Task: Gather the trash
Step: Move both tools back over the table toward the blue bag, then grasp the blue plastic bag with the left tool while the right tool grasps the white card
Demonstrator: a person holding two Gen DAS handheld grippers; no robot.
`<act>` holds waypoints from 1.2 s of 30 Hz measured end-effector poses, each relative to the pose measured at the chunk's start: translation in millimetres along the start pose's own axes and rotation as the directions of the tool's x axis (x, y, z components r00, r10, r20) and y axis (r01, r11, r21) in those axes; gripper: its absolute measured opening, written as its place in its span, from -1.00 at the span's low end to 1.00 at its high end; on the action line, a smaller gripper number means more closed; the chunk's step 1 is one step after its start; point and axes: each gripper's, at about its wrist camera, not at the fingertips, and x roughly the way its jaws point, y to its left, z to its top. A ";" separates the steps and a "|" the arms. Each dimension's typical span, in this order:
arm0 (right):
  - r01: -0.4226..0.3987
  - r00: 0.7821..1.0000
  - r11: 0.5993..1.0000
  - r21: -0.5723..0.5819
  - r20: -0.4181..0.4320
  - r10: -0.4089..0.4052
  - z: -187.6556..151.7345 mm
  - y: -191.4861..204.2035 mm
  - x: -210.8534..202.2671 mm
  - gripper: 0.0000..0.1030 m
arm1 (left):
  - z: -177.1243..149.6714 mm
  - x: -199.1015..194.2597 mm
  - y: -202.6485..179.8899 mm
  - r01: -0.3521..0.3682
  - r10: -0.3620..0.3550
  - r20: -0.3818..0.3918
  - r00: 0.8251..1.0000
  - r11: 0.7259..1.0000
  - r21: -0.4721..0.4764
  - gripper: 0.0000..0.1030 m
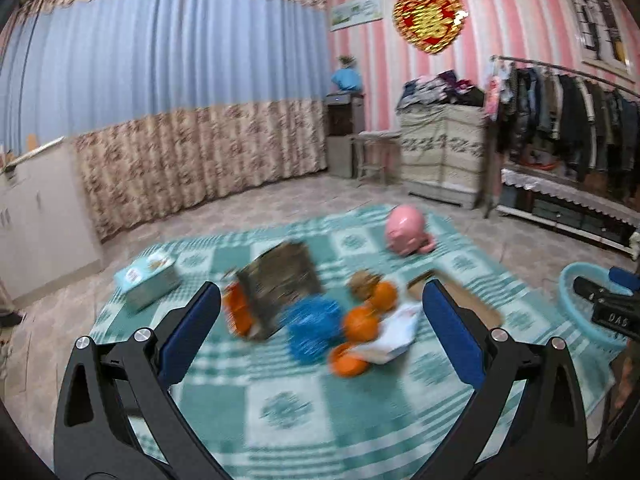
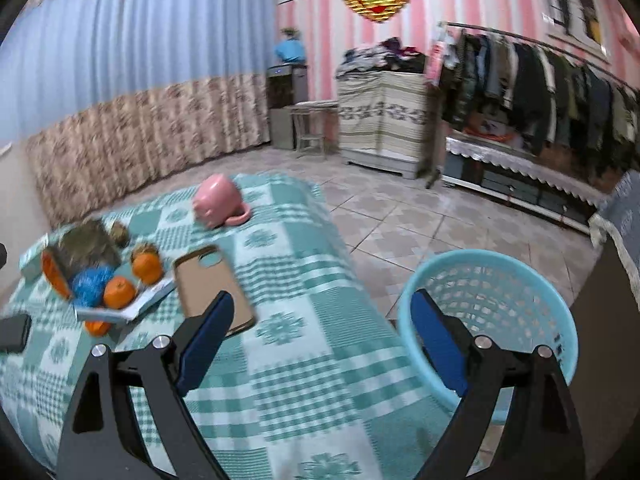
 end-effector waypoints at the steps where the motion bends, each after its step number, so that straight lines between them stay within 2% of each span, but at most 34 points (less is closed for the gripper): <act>1: -0.002 1.000 1.000 -0.017 -0.003 0.002 -1.0 7.1 1.4 0.72 | -4.7 2.8 6.0 -0.004 0.004 -0.016 1.000 1.000 -0.007 0.90; 5: -0.039 0.999 0.998 -0.051 -0.029 0.037 -6.7 25.6 13.1 0.71 | -28.7 19.7 32.0 -0.033 0.029 -0.097 0.995 0.999 -0.034 0.90; 9: -0.057 0.997 0.996 -0.074 -0.058 0.053 -14.9 40.9 23.3 0.72 | -43.1 34.3 45.5 -0.053 0.046 -0.138 0.989 0.998 -0.045 0.90; 16: -0.093 0.989 0.990 -0.106 -0.127 0.079 -22.9 64.0 44.9 0.71 | -57.1 68.4 43.4 -0.028 0.014 -0.216 0.976 0.998 -0.062 0.89; 22: -0.080 0.989 0.984 -0.158 -0.140 0.058 -25.9 74.8 50.6 0.71 | -59.7 97.6 33.9 0.006 -0.019 -0.266 0.964 0.999 -0.049 0.89; 25: -0.075 0.988 0.986 -0.147 -0.147 0.053 -25.8 72.8 54.2 0.71 | -55.3 117.6 36.3 0.034 -0.065 -0.313 0.948 0.994 -0.104 0.88; 28: -0.068 0.986 0.990 -0.124 -0.159 0.048 -24.2 69.7 59.3 0.71 | -46.5 125.1 37.7 0.046 -0.087 -0.294 0.952 0.989 -0.144 0.86; 31: -0.072 0.984 0.992 -0.107 -0.170 0.053 -23.0 67.7 63.6 0.71 | -37.8 136.2 33.0 0.043 -0.078 -0.283 0.956 0.991 -0.127 0.68; 33: -0.078 0.982 0.992 -0.102 -0.179 0.059 -23.1 69.6 66.1 0.71 | -35.5 145.1 28.8 0.056 -0.087 -0.299 0.950 0.992 -0.112 0.37; 34: -0.080 0.982 0.991 -0.104 -0.182 0.060 -23.8 71.5 67.0 0.71 | -35.6 149.8 26.7 0.067 -0.097 -0.309 0.946 0.992 -0.107 0.29; 36: -0.085 0.981 0.990 -0.114 -0.185 0.063 -24.3 76.0 67.3 0.71 | -36.9 155.7 25.1 0.093 -0.125 -0.323 0.938 0.989 -0.113 -0.06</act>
